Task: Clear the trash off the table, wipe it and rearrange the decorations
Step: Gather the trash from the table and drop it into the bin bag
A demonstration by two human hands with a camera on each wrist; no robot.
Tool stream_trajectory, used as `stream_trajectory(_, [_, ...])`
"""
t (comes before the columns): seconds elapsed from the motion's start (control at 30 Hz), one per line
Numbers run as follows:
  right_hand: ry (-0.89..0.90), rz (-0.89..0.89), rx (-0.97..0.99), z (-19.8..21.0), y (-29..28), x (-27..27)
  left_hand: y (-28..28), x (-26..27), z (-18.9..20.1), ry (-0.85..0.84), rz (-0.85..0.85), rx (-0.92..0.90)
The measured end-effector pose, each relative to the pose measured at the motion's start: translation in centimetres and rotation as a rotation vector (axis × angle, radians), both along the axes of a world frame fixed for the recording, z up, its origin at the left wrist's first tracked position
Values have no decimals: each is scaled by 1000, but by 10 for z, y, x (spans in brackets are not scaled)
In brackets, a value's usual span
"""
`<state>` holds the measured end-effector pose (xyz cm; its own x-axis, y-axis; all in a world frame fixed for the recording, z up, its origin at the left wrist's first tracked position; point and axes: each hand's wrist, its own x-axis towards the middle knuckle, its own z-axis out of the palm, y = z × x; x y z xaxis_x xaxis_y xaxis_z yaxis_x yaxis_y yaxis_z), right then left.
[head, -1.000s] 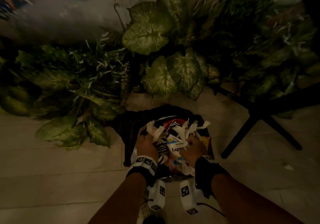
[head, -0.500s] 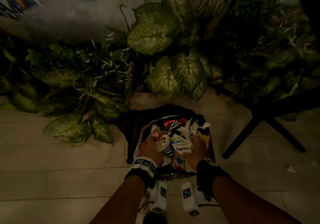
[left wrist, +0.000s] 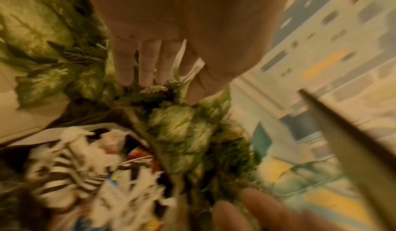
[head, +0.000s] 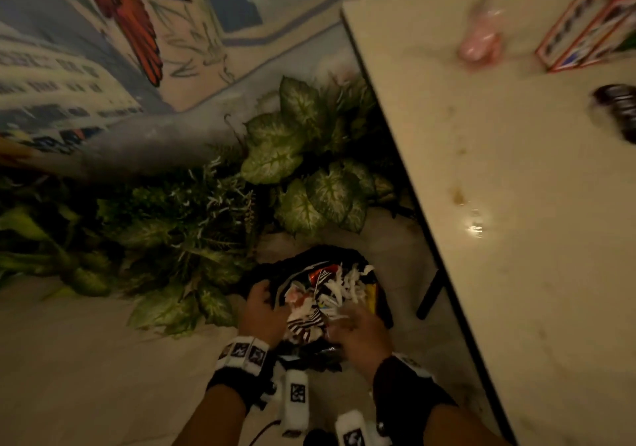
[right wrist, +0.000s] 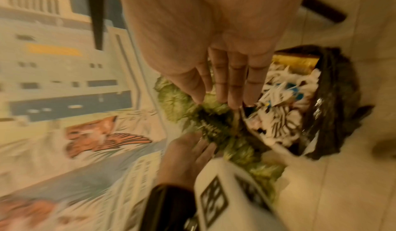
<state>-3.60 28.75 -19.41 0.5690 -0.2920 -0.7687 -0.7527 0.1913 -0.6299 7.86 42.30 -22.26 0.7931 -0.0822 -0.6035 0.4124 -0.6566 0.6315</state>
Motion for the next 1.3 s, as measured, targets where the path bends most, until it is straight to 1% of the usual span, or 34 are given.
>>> stream_trajectory(0.07, [-66,5,103,48,-4,-15,-9,-2,37,-34,1,-3])
stream_trajectory(0.13, [-156,71,148,91,-20,-37,-22,-5,71,-119,-6,-8])
stream_trajectory(0.2, [-252,160,155,130,-46,-62,-41,-10,105,-220,16,-57])
stream_trajectory(0.27, [-322,219,160,160,-83,-89,-66,-20,139,-329,23,-99])
stream_trajectory(0.33, [-369,220,148,183,-123,-115,-94,-36,171,-404,21,-137])
stream_trajectory(0.43, [-370,198,100,208,-182,-154,-135,-64,205,-421,28,-213])
stream_trajectory(0.57, [-311,133,-9,225,-247,-198,-185,-100,233,-427,-86,-244])
stream_trajectory(0.63, [-269,76,-72,226,-275,-219,-205,-115,244,-421,-178,-257])
stream_trajectory(0.77, [-205,-49,-180,228,-313,-256,-244,-131,253,-419,-449,-206])
stream_trajectory(0.9, [-229,-174,-316,236,-351,-280,-293,-146,252,-501,-692,-147])
stream_trajectory(0.97, [-254,-218,-357,243,-374,-286,-319,-155,253,-499,-765,-119])
stream_trajectory(1.07, [-290,-285,-445,252,-417,-296,-363,-167,253,-471,-830,-78])
stream_trajectory(1.17, [-274,-295,-546,257,-471,-304,-412,-174,244,-438,-838,6])
stream_trajectory(1.23, [-208,-257,-629,256,-512,-309,-444,-177,230,-378,-798,72])
stream_trajectory(1.3, [-81,-151,-765,250,-556,-316,-472,-182,214,-309,-737,170])
